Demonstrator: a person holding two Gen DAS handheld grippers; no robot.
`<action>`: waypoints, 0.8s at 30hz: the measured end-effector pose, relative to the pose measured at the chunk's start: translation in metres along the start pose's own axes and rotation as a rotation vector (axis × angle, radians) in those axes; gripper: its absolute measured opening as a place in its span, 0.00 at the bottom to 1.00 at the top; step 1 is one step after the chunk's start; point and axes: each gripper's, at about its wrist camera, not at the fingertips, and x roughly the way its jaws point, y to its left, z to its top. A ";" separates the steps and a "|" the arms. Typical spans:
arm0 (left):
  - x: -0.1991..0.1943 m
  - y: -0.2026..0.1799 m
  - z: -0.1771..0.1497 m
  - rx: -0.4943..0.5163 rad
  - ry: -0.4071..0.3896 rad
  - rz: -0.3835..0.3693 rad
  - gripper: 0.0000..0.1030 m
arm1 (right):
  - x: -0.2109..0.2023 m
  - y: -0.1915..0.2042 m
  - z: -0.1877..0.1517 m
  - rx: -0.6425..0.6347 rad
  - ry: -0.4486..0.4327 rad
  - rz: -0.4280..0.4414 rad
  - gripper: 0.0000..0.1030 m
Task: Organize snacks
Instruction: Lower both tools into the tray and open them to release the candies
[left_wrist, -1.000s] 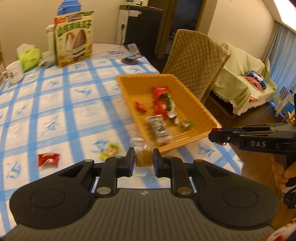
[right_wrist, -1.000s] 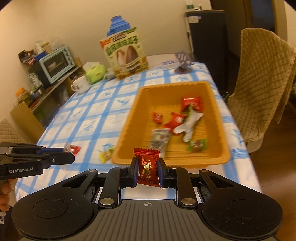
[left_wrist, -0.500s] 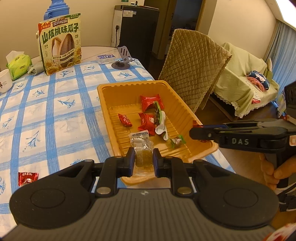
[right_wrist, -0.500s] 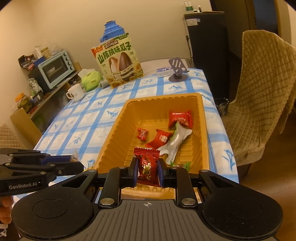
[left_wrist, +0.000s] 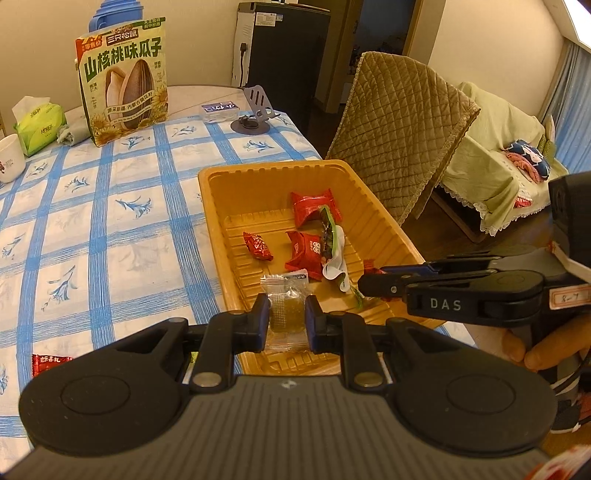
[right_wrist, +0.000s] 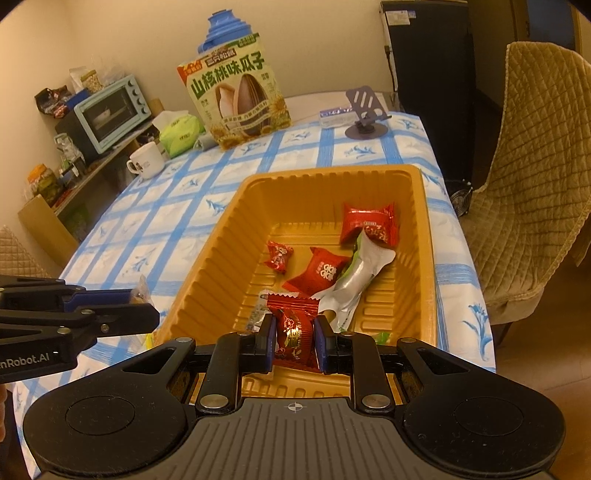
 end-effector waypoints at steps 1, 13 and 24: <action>0.001 0.000 0.000 0.000 0.002 0.001 0.18 | 0.001 -0.001 0.000 0.002 0.002 0.001 0.22; 0.016 0.000 0.006 0.006 0.022 0.001 0.18 | 0.005 -0.019 0.008 0.059 -0.007 -0.012 0.31; 0.045 0.002 0.037 0.033 0.006 0.014 0.18 | 0.020 -0.029 0.034 0.051 -0.036 -0.026 0.31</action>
